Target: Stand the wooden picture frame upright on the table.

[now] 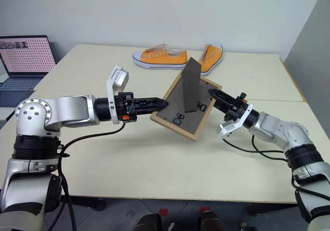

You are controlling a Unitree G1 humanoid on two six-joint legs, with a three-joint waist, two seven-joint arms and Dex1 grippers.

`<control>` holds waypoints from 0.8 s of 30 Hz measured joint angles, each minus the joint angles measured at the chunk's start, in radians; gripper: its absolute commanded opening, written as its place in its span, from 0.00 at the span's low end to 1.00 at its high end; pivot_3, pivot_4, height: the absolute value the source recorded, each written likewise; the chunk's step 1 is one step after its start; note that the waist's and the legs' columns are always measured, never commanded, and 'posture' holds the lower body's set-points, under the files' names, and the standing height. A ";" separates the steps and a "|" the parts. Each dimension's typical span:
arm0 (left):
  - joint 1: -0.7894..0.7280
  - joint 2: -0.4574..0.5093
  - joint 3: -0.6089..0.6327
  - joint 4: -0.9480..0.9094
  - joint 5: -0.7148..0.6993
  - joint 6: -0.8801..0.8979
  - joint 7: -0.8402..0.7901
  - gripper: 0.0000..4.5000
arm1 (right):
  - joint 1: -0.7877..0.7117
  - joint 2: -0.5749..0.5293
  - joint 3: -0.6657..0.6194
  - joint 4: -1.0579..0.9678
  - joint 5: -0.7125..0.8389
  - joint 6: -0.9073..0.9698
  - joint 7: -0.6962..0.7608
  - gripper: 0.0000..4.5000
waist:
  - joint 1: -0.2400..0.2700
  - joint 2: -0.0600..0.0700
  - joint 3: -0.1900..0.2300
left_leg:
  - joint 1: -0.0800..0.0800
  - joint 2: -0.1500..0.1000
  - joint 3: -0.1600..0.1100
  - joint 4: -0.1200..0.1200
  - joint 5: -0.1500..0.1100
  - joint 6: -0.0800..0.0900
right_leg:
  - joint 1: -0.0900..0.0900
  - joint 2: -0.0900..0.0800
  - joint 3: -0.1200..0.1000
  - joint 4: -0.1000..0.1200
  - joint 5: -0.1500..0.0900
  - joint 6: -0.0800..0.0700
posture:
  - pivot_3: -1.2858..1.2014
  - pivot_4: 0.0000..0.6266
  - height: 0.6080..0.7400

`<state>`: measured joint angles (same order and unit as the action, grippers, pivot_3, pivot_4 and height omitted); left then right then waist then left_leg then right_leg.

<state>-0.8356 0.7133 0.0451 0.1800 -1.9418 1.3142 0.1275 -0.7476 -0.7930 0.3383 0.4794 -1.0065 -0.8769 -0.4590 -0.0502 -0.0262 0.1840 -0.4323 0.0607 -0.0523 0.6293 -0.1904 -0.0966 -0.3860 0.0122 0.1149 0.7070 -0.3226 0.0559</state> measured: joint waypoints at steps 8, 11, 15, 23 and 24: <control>0.000 -0.006 -0.003 -0.043 0.110 -0.007 -0.085 0.74 | 0.000 -0.003 0.001 0.000 -0.001 -0.006 0.028 0.28 | 0.000 0.000 0.000 | 0.000 0.000 0.000 0.000 0.000 0.000 | 0.000 0.000 0.000 0.000 0.000 0.000 | 0.52 0.24 1.00; 0.006 0.007 0.002 -0.100 0.216 -0.018 -0.176 0.74 | -0.003 -0.001 0.009 0.004 -0.002 -0.010 0.032 0.28 | -0.001 0.000 0.000 | 0.000 0.000 0.000 0.000 0.000 0.000 | 0.000 0.000 0.000 0.000 0.000 0.000 | 0.52 0.24 1.00; 0.084 0.078 0.038 -0.266 0.471 -0.158 -0.412 0.74 | -0.025 0.011 0.029 0.062 0.009 -0.027 0.050 0.28 | -0.008 0.000 0.000 | 0.000 0.000 0.001 -0.001 0.000 0.000 | 0.000 0.000 0.000 0.000 0.000 -0.001 | 0.52 0.24 1.00; 0.326 0.169 0.225 -0.499 0.762 -0.403 -0.598 0.74 | -0.124 0.113 0.043 0.279 0.197 -0.123 0.211 0.28 | -0.016 0.000 0.000 | 0.001 0.001 0.002 -0.001 -0.002 0.003 | 0.000 0.000 0.001 0.000 -0.001 -0.001 | 0.52 0.24 1.00; 0.364 0.171 0.245 -0.518 0.763 -0.403 -0.598 0.74 | -0.133 0.133 0.044 0.310 0.253 -0.138 0.255 0.28 | -0.017 0.000 0.000 | 0.001 0.001 0.001 -0.001 -0.002 0.003 | 0.000 0.000 0.001 0.001 -0.001 -0.001 | 0.52 0.24 1.00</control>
<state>-0.4718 0.8838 0.2903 -0.3375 -1.1784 0.9109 -0.4704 -0.8810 -0.6603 0.3822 0.7897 -0.7532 -1.0149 -0.2035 -0.0669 -0.0263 0.1839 -0.4314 0.0621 -0.0513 0.6287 -0.1922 -0.0934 -0.3858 0.0124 0.1156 0.7076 -0.3232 0.0548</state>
